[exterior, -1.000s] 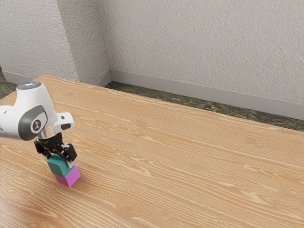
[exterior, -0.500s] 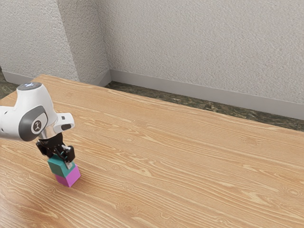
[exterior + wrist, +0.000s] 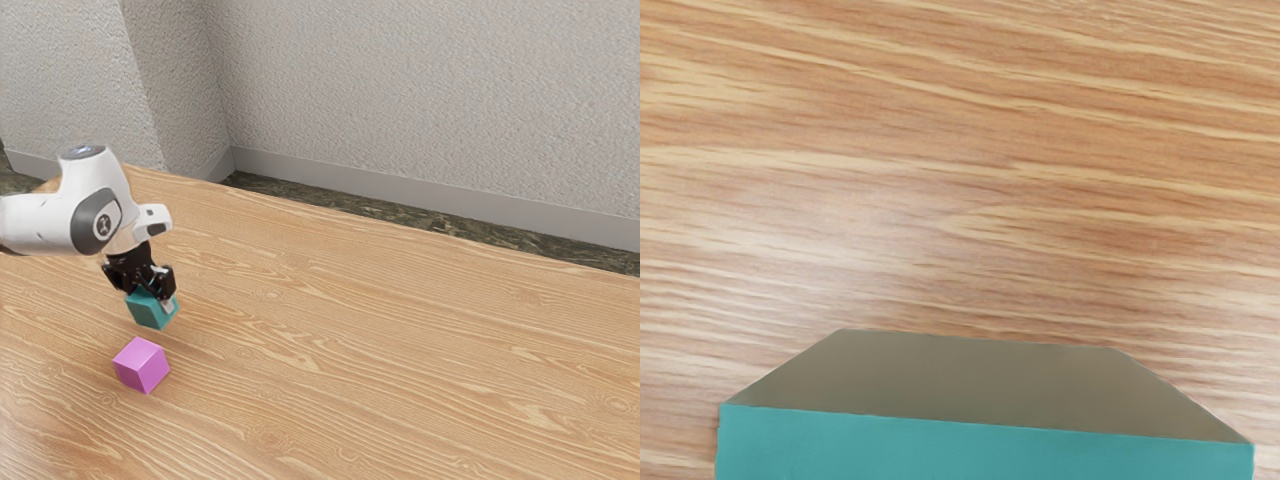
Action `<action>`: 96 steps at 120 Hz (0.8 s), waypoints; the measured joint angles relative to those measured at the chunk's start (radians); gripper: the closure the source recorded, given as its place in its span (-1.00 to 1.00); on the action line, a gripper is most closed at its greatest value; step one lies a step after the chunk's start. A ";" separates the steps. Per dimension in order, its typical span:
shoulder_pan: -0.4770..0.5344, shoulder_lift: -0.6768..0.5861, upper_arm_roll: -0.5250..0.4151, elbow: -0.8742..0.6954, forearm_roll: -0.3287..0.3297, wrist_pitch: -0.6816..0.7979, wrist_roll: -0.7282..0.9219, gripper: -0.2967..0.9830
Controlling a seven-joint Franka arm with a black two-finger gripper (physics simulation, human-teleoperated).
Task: Pick up the blue block with one arm, and put the blue block on the table with one arm
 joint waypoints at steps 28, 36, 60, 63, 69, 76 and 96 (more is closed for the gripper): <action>0.015 0.078 0.009 0.033 0.030 -0.001 0.023 -0.03; 0.016 0.081 0.012 0.034 0.032 -0.002 0.031 -0.14; 0.016 0.045 0.013 0.034 0.033 -0.006 0.054 -0.38; 0.016 0.014 0.013 0.034 0.032 -0.013 0.056 -0.39; 0.017 -0.077 0.013 0.034 0.029 -0.036 0.060 -0.42; 0.022 -0.251 0.010 0.049 0.029 -0.115 0.067 -0.45; -0.262 -0.331 0.092 0.466 0.025 -0.601 0.230 -0.50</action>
